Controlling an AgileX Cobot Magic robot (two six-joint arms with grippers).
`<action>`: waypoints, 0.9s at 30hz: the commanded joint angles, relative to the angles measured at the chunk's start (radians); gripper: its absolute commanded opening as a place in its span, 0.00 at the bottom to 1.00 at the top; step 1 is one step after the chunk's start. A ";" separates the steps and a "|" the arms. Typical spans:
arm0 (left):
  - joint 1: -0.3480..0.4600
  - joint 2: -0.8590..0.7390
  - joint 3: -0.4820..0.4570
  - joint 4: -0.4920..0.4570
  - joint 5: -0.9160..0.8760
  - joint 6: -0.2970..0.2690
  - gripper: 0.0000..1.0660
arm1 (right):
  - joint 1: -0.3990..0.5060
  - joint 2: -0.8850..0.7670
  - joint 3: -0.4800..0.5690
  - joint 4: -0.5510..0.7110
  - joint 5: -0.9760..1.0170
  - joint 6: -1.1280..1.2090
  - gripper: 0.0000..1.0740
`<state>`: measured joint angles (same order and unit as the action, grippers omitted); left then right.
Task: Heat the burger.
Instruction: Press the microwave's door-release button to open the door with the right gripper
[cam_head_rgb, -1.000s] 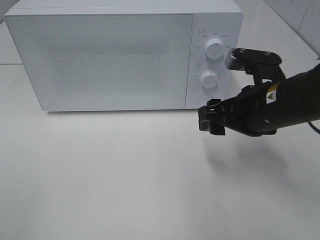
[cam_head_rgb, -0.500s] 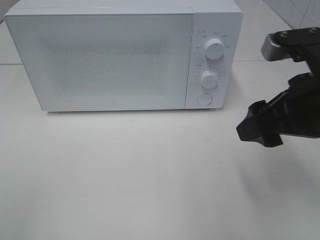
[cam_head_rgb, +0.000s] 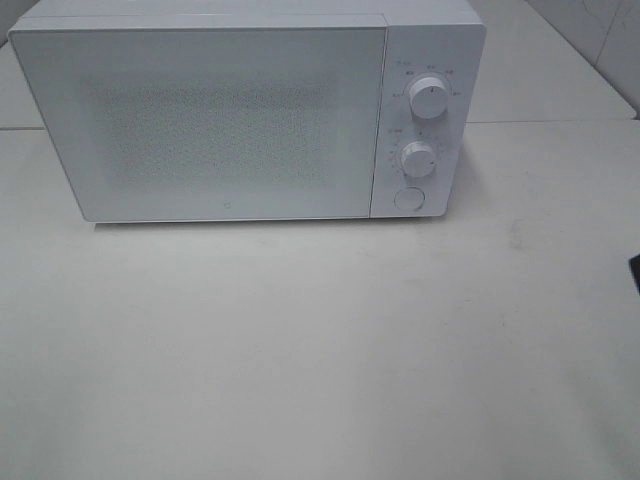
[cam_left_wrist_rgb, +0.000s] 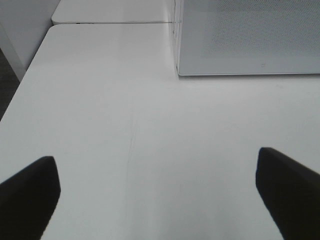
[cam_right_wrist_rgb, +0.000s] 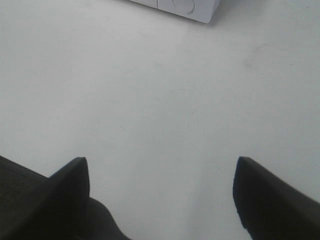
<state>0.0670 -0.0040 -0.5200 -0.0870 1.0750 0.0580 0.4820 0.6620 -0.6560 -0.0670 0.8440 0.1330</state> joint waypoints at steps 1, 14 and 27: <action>0.002 -0.024 0.003 0.001 -0.008 -0.006 0.94 | -0.005 -0.116 0.000 -0.027 0.090 -0.009 0.71; 0.002 -0.024 0.003 0.001 -0.008 -0.006 0.94 | -0.206 -0.344 0.087 -0.017 0.174 -0.051 0.71; 0.002 -0.024 0.003 0.000 -0.008 -0.006 0.94 | -0.332 -0.630 0.156 0.002 0.153 -0.054 0.71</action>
<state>0.0670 -0.0040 -0.5200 -0.0870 1.0750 0.0580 0.1600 0.0790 -0.5030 -0.0680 1.0070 0.0970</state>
